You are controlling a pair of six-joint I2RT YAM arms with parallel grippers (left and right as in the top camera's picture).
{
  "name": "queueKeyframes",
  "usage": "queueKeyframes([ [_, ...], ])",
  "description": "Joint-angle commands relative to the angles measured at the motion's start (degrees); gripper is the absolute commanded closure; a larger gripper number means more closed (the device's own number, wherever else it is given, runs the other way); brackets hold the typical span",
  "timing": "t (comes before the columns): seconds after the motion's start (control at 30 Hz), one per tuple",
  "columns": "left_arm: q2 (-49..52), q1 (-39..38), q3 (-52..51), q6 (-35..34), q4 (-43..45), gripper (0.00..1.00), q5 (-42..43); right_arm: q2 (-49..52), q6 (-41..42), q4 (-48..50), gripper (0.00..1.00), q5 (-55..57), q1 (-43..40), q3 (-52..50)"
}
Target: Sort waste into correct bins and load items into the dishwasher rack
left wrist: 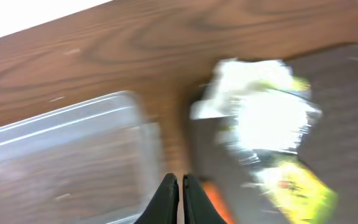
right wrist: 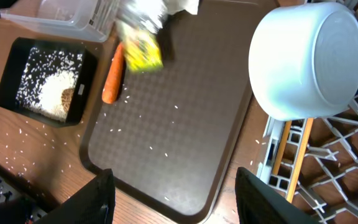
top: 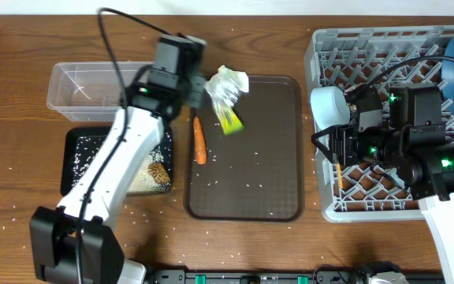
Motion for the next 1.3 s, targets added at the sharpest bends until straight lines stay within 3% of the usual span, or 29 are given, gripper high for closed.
queueKeyframes([
  [0.0,1.2,4.8,0.1,2.5,-0.4,0.94,-5.6,-0.1,-0.1,-0.1,0.46,0.0,0.9,0.1],
  [0.07,1.3,7.4,0.1,2.4,-0.5,0.94,-0.8,-0.1,-0.1,0.2,0.45,0.0,0.9,0.1],
  [0.17,1.2,9.0,0.2,2.4,-1.3,0.94,17.6,-0.1,-0.1,0.5,0.45,0.0,0.9,0.1],
  [0.2,1.2,8.7,0.1,2.4,-1.6,0.88,25.3,-0.1,-0.1,0.6,0.44,0.3,0.9,0.1],
  [0.27,1.5,6.6,-0.3,2.4,-1.5,0.61,30.0,-0.1,-0.1,0.7,0.43,1.1,0.9,0.1],
  [0.37,2.3,1.7,-0.6,3.8,-1.5,0.37,26.5,-0.1,-0.1,0.6,0.42,1.9,0.9,0.1],
  [0.4,2.9,-0.1,-0.6,4.0,-1.5,0.33,24.4,-0.1,-0.1,0.6,0.41,1.9,0.9,0.1],
  [0.53,6.9,-6.8,-0.6,4.0,-1.5,0.28,15.4,-0.1,-0.1,0.4,0.40,1.9,0.9,0.1],
  [0.63,10.9,-10.4,-0.6,4.1,-1.7,0.26,15.3,-0.1,-0.1,0.3,0.39,1.9,0.9,0.1],
  [0.77,13.3,-14.8,-0.6,8.5,-3.6,0.15,13.8,-0.1,-0.1,-0.5,0.39,1.9,0.9,0.1],
  [0.9,13.3,-18.3,-0.6,11.5,-3.5,0.13,8.2,-0.1,-0.1,-0.9,0.39,1.9,0.9,0.1],
  [1.27,19.2,-20.1,-0.7,14.2,3.8,0.16,6.3,-0.1,-0.1,-0.8,0.39,1.9,0.9,0.1],
])
